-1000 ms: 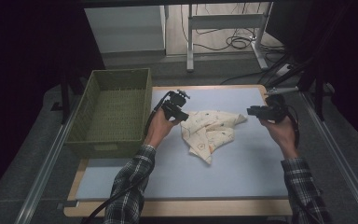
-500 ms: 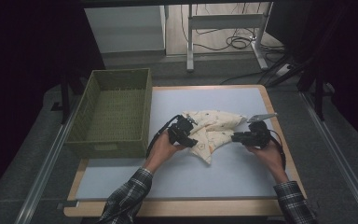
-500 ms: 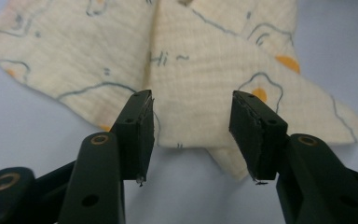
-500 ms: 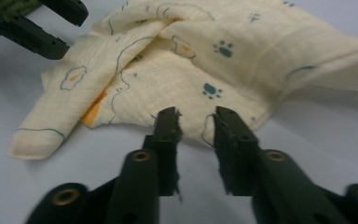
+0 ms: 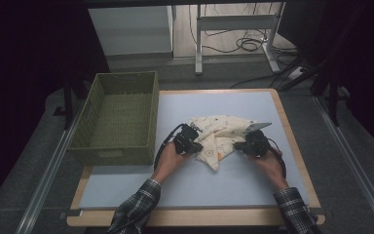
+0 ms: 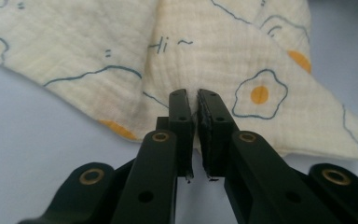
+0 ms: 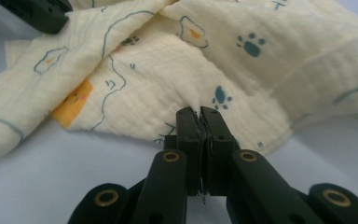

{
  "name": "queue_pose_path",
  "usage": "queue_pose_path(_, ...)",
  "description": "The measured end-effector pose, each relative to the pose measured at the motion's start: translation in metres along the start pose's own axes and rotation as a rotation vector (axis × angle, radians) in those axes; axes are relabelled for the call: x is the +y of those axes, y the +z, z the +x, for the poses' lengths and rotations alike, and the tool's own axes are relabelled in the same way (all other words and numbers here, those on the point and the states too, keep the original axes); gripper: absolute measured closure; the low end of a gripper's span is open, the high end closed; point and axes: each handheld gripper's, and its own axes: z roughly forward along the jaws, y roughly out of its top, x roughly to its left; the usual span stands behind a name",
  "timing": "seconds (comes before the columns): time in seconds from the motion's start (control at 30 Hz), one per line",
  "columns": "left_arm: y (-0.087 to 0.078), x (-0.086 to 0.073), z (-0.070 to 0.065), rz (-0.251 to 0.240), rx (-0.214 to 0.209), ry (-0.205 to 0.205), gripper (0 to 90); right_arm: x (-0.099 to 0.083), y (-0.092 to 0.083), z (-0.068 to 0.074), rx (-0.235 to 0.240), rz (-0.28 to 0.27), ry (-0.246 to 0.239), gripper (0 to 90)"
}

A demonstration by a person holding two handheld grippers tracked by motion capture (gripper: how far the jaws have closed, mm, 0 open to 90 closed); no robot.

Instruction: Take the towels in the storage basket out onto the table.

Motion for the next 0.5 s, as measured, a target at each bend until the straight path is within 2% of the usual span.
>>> queue_pose_path(0.2,-0.009,-0.002,0.008,-0.014,0.042,-0.028,87.9,-0.005,-0.034,-0.009,-0.038,-0.014,0.011,87.1)
queue_pose_path(0.27,-0.011,-0.002,0.012,-0.011,0.068,-0.033,88.0,-0.006,-0.053,-0.02,-0.085,-0.025,0.021,87.0)
queue_pose_path(0.3,-0.011,-0.002,0.013,-0.01,0.09,-0.035,88.0,-0.006,-0.053,-0.02,-0.085,-0.025,0.021,87.0)
queue_pose_path(0.33,-0.011,-0.002,0.016,-0.005,0.118,-0.039,87.6,-0.006,-0.063,-0.031,-0.121,-0.035,0.04,86.6)
queue_pose_path(0.37,-0.008,-0.002,0.019,0.006,0.131,-0.044,87.6,-0.006,-0.063,-0.031,-0.121,-0.035,0.04,86.6)
queue_pose_path(0.4,-0.002,-0.002,0.025,0.024,0.129,-0.058,84.1,-0.007,-0.066,-0.042,-0.132,-0.044,0.078,83.7)
queue_pose_path(0.43,-0.002,-0.002,0.025,0.024,0.129,-0.058,79.3,-0.007,-0.066,-0.042,-0.132,-0.044,0.078,83.7)
queue_pose_path(0.47,-0.001,-0.003,0.024,0.021,0.137,-0.057,79.3,-0.008,-0.066,-0.046,-0.126,-0.04,0.1,80.7)
queue_pose_path(0.5,-0.001,-0.003,0.023,0.015,0.144,-0.053,75.5,-0.009,-0.066,-0.048,-0.126,-0.043,0.111,77.4)
